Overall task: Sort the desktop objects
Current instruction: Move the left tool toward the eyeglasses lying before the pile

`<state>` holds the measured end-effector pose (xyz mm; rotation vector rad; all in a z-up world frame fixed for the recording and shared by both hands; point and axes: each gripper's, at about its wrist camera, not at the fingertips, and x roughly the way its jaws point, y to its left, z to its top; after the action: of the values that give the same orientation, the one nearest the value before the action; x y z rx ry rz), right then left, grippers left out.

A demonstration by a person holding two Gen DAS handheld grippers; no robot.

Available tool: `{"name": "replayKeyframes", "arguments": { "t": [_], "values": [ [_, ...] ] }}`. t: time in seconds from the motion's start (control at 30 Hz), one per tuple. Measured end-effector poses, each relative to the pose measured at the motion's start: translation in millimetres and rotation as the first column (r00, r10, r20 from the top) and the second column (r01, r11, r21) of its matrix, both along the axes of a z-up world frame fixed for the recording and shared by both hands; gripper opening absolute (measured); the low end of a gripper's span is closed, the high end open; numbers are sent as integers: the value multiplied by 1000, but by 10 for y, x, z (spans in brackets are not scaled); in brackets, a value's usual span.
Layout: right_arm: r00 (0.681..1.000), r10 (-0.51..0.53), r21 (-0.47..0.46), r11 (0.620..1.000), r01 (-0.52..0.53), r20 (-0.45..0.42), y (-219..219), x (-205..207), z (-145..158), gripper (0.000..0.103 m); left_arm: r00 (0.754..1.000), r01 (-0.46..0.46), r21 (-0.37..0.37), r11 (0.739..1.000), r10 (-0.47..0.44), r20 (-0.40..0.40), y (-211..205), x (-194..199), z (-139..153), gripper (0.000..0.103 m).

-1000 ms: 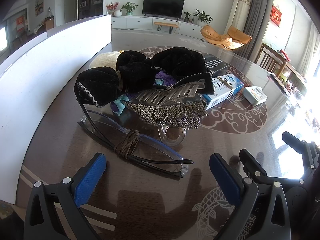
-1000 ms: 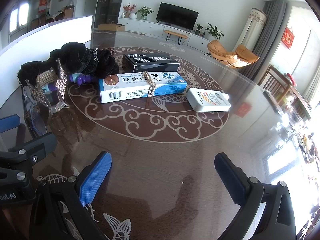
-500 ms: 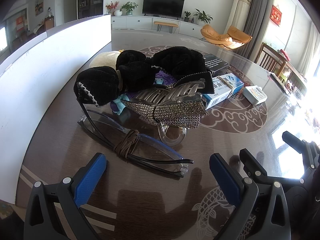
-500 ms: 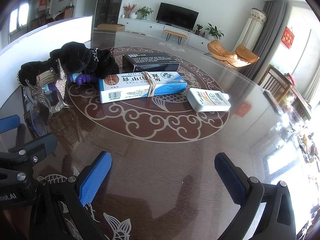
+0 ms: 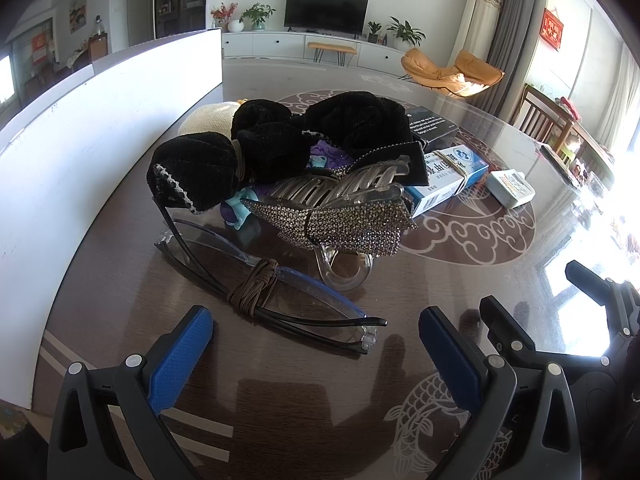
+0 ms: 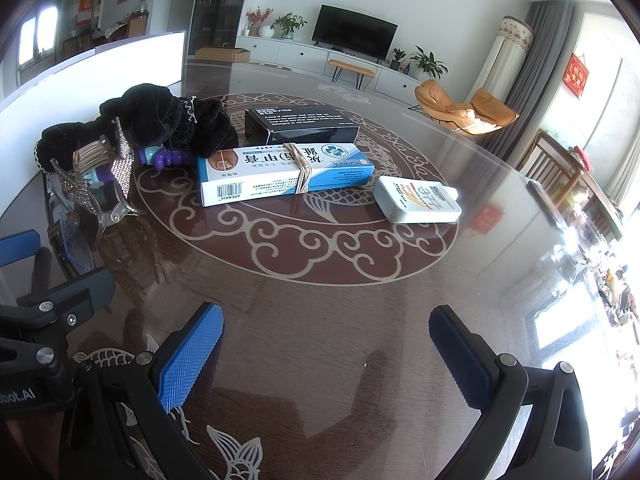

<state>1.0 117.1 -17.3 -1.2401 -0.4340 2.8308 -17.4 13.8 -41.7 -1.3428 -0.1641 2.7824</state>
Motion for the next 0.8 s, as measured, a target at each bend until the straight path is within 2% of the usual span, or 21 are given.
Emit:
{"name": "replayKeyframes", "arguments": {
  "t": [0.8],
  "values": [
    [1000, 0, 4, 1000, 0, -1, -6, 6, 7, 103, 1000, 1, -9, 1000, -1, 6, -2, -1, -12, 103]
  ]
}}
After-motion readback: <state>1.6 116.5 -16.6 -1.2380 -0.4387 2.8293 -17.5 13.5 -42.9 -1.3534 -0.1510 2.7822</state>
